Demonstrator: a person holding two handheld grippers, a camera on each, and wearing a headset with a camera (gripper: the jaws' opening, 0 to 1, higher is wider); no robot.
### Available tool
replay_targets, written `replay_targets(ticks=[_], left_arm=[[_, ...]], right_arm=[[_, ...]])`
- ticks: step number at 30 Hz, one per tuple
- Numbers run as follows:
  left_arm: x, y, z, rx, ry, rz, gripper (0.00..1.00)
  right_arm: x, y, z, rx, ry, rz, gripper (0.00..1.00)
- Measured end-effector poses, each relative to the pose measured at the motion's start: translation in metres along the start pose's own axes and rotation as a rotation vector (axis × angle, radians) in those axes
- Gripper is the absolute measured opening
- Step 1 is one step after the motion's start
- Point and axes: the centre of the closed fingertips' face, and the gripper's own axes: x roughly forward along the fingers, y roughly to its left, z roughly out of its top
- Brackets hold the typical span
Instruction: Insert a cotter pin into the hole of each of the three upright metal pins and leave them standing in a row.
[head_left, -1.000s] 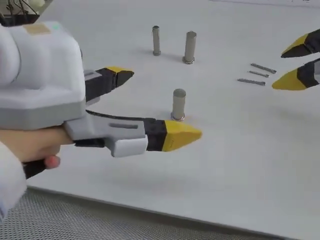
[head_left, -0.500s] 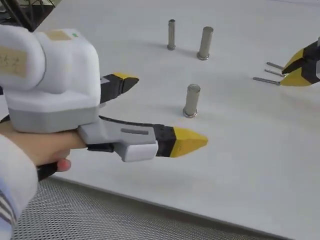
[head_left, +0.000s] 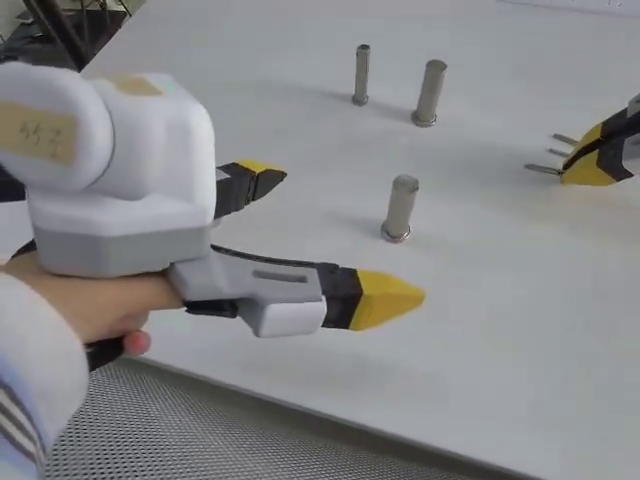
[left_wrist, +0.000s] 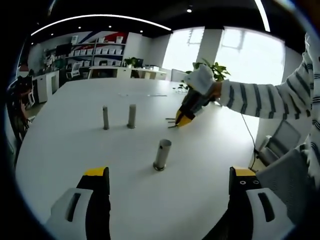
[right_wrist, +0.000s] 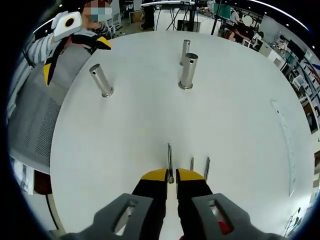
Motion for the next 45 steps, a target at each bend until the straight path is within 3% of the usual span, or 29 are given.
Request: replay_targets(ticks=[6, 12, 15, 20, 23, 25, 30, 31, 38, 45], left_arm=[[0.002, 0.000, 0.000, -0.004, -0.001, -0.004, 0.99], [0.003, -0.002, -0.001, -0.008, 0.001, -0.014, 0.99], [0.004, 0.000, 0.000, 0.005, 0.000, -0.004, 0.99], [0.005, 0.001, 0.005, -0.005, -0.012, -0.010, 0.99], [0.006, 0.000, 0.007, -0.007, -0.013, -0.012, 0.99], [0.007, -0.001, 0.007, -0.008, -0.010, -0.015, 0.99], [0.009, -0.005, 0.005, -0.012, 0.000, -0.031, 0.99], [0.009, -0.006, 0.005, -0.012, 0.000, -0.035, 0.99], [0.009, -0.008, 0.009, -0.005, -0.020, -0.036, 0.97], [0.004, -0.012, 0.007, -0.014, -0.007, -0.035, 0.95]], right_arm=[[-0.002, 0.003, 0.000, -0.019, 0.032, 0.006, 0.00], [-0.004, 0.005, 0.000, -0.019, 0.056, 0.043, 0.00], [-0.004, 0.007, 0.000, -0.014, 0.115, 0.064, 0.00], [-0.004, 0.012, 0.000, -0.072, 0.222, 0.061, 0.00], [-0.005, 0.014, -0.001, -0.026, 0.283, 0.068, 0.00], [-0.002, 0.008, -0.001, -0.017, 0.301, 0.073, 0.00], [-0.002, 0.009, -0.003, -0.086, 0.348, 0.078, 0.00], [-0.003, 0.008, -0.004, -0.130, 0.365, 0.086, 0.00], [0.005, -0.004, -0.004, -0.091, 0.408, 0.096, 0.00], [0.004, -0.003, -0.006, -0.143, 0.510, 0.094, 0.00]])
